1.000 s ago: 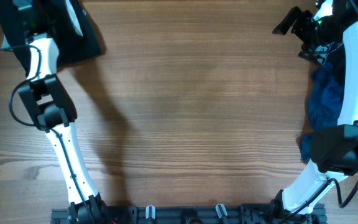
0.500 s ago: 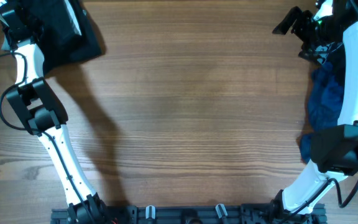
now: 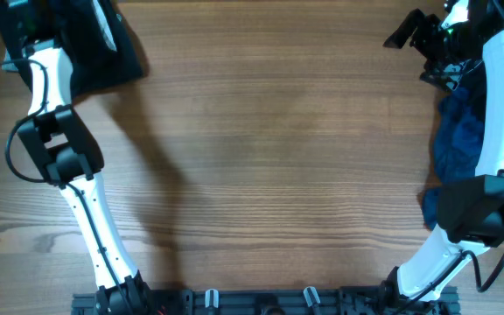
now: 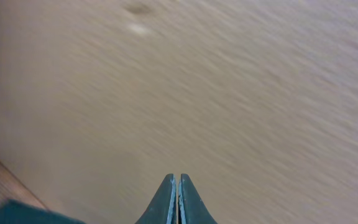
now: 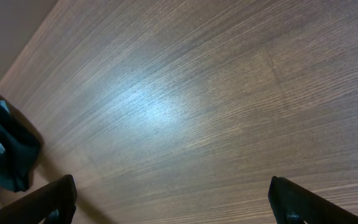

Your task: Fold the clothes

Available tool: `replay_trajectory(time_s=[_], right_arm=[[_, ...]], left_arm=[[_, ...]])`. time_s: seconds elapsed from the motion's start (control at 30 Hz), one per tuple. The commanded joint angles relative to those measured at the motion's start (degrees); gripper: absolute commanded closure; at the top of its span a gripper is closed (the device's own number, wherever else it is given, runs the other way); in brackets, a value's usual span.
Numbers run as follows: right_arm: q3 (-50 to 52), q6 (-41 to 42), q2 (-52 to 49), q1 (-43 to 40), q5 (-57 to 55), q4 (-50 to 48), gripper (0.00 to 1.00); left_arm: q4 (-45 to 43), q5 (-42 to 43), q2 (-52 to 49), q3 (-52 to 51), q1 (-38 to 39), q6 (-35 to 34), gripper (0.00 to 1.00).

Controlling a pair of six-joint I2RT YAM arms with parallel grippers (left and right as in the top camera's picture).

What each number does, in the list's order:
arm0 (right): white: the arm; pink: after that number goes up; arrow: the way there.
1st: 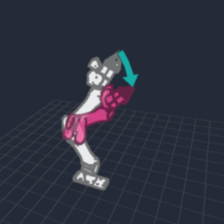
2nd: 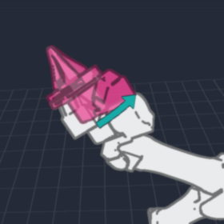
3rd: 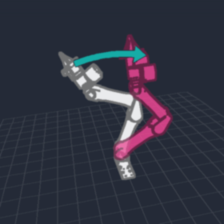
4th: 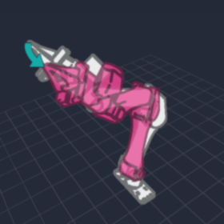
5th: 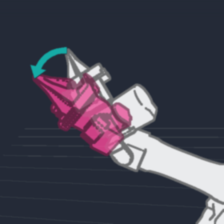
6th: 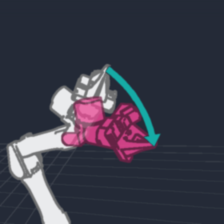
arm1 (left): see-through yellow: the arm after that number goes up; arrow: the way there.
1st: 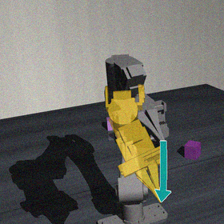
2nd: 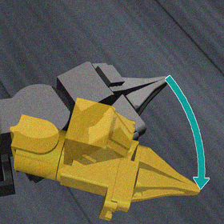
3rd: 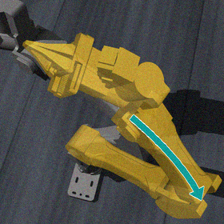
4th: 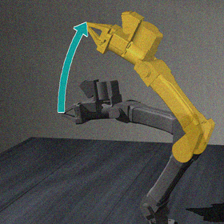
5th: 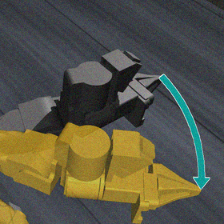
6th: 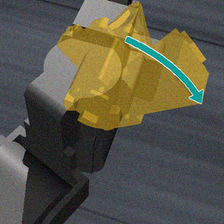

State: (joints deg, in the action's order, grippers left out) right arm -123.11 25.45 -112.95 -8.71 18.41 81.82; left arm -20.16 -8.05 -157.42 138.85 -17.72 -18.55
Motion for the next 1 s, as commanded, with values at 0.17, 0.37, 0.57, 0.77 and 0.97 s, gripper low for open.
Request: replay_trajectory(time_s=[0.17, 0.37, 0.57, 0.77, 0.97], right_arm=[[0.22, 0.04, 0.02, 0.28, 0.94, 0.04, 0.0], [0.22, 0.0, 0.02, 0.28, 0.96, 0.61, 0.0], [0.22, -0.02, 0.02, 0.28, 0.96, 1.68, 0.0], [0.22, -1.31, 0.02, 0.28, 0.94, 4.13, 0.0], [0.22, -1.68, 0.02, 0.28, 0.87, 4.09, 0.0]], left_arm=[[7.06, 0.98, -5.62, -0.09, 2.49, 0.04, 0.96], [15.32, 0.98, -8.28, -0.09, 2.19, 0.04, 0.96], [7.39, 0.98, -3.37, -0.07, 2.23, 0.04, 0.91], [8.04, 0.96, 8.28, -0.07, 2.34, 0.07, 0.92], [36.35, 0.9, 19.41, -0.07, 1.95, 0.07, 0.9]])
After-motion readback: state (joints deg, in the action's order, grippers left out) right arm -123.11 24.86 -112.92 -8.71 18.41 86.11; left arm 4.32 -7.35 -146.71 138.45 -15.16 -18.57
